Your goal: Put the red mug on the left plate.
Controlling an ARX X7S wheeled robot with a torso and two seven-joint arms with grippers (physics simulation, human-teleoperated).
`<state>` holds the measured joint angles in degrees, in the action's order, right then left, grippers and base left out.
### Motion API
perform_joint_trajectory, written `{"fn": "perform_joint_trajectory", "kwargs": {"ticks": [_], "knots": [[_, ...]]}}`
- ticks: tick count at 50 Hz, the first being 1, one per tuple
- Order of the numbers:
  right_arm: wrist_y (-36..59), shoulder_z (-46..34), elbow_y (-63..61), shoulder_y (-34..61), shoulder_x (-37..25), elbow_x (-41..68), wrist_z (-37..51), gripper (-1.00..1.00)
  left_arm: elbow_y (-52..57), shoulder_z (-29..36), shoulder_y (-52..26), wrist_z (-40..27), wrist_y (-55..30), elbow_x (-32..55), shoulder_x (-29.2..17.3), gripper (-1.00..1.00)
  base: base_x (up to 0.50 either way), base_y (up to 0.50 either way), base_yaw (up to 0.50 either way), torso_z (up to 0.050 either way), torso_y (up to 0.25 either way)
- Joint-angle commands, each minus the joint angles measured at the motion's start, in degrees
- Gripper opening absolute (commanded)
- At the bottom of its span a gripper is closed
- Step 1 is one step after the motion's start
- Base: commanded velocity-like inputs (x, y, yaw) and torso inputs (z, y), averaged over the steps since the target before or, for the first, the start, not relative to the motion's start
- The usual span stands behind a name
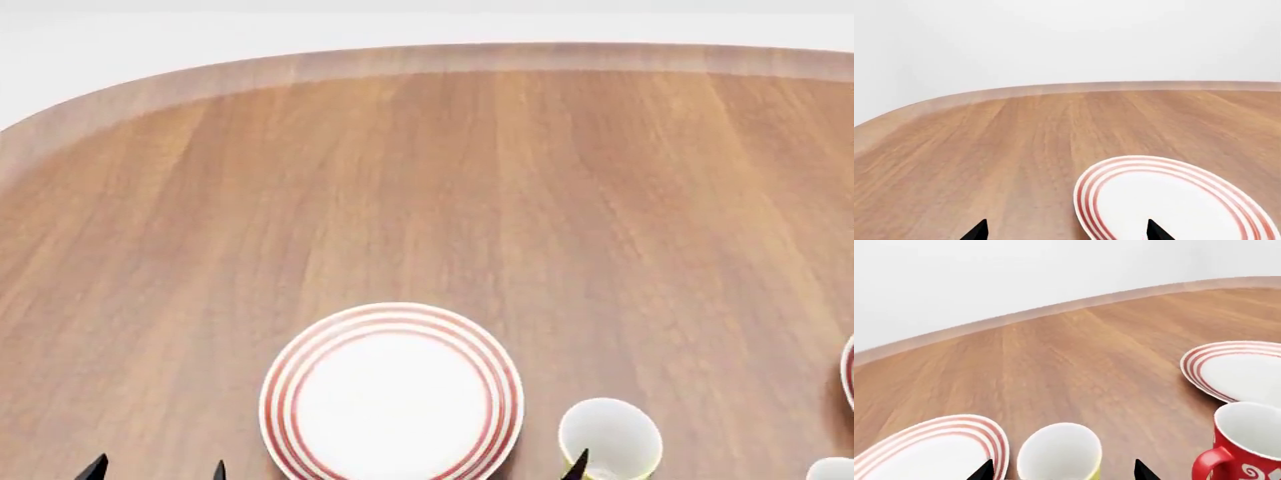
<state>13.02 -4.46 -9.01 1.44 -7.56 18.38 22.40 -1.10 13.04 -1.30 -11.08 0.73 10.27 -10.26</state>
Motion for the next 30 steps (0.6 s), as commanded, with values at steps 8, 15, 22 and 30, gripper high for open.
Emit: {"fn": "perform_joint_trajectory", "kwargs": {"ticks": [8,15,22,30], "knots": [[5.85,5.96,-4.21,0.04,1.11,6.09,7.75,1.00,-0.29,0.59,-0.11,-0.52,0.31,0.32,-0.42,1.00,0.00,0.00,0.00,0.000,0.000],[7.57,7.97,-4.33,1.42,1.77,7.01,12.29,1.00,-0.47,0.75,-0.22,-0.75,0.24,0.54,-0.52,1.00,0.00,0.00,0.00,0.000,0.000],[8.80,10.32,3.73,9.17,6.02,4.26,28.36,1.00,-0.83,1.07,-0.34,-1.01,0.30,0.50,-0.58,1.00,0.00,0.00,0.00,0.000,0.000],[8.93,9.95,3.80,10.13,5.28,6.00,30.50,1.00,-0.65,1.37,-0.28,-1.23,0.19,0.62,-0.77,1.00,0.00,0.00,0.00,0.000,0.000]]}}
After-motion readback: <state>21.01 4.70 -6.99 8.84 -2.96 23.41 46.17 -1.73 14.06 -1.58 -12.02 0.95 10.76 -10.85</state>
